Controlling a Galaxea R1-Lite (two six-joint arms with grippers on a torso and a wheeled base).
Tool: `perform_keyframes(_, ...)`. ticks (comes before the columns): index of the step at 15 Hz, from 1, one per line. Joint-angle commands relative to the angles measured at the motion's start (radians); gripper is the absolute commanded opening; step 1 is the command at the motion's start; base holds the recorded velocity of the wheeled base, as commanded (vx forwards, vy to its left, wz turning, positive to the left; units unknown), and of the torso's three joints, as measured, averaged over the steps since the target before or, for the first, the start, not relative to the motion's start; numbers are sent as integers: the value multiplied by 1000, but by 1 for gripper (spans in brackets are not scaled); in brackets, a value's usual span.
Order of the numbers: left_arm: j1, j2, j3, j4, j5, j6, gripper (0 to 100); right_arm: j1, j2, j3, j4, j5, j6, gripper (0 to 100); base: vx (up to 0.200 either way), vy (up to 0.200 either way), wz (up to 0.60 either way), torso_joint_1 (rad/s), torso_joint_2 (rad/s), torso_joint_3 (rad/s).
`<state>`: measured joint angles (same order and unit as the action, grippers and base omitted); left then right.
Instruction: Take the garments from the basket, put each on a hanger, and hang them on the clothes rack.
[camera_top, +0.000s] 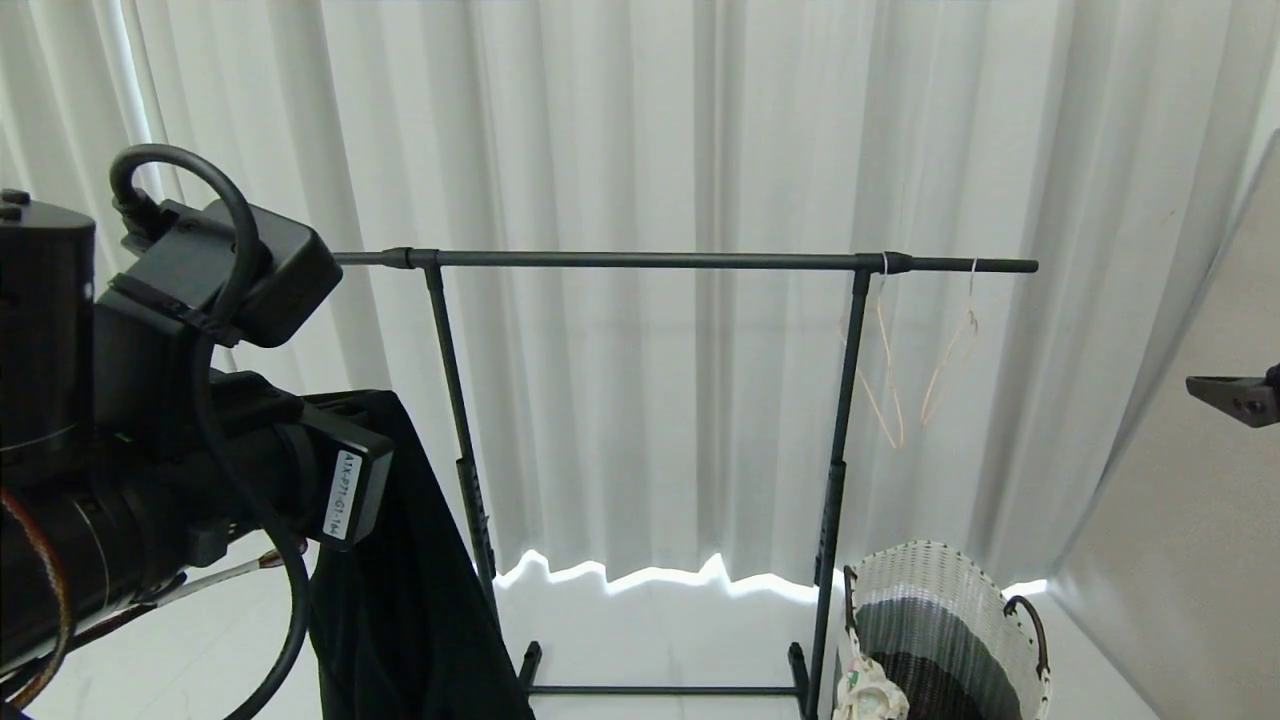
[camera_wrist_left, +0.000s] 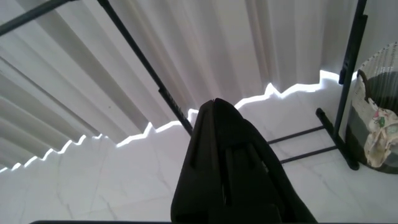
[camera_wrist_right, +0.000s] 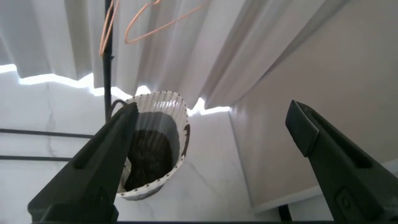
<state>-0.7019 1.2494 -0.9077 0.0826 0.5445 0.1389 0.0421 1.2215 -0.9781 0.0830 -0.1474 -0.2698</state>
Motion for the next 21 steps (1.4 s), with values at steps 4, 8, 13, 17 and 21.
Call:
perform_keyframes(4, -1, 2, -2, 0, 3, 1, 0, 1, 41, 15, -92, 0, -2, 100, 100, 0, 0, 209, -458, -244)
perform_keyframes(8, -7, 4, 0, 0, 11, 1, 0, 1, 49, 16, -106, 2, -2, 100, 200, 0, 0, 38, -75, -44)
perform_keyframes(13, -27, 4, -2, 0, 11, 5, 0, 1, 67, 25, -106, 19, 9, 100, 200, 0, 0, 9, -2, 0)
perform_keyframes(17, -27, 4, -4, 0, 11, 37, 0, -1, 107, 59, -109, 17, 12, 100, 200, 0, 0, 4, 4, 1)
perform_keyframes(21, -27, 9, 0, 0, 11, 36, 0, -2, 207, 73, -178, 14, 90, 100, 200, 0, 0, 0, 1, -1)
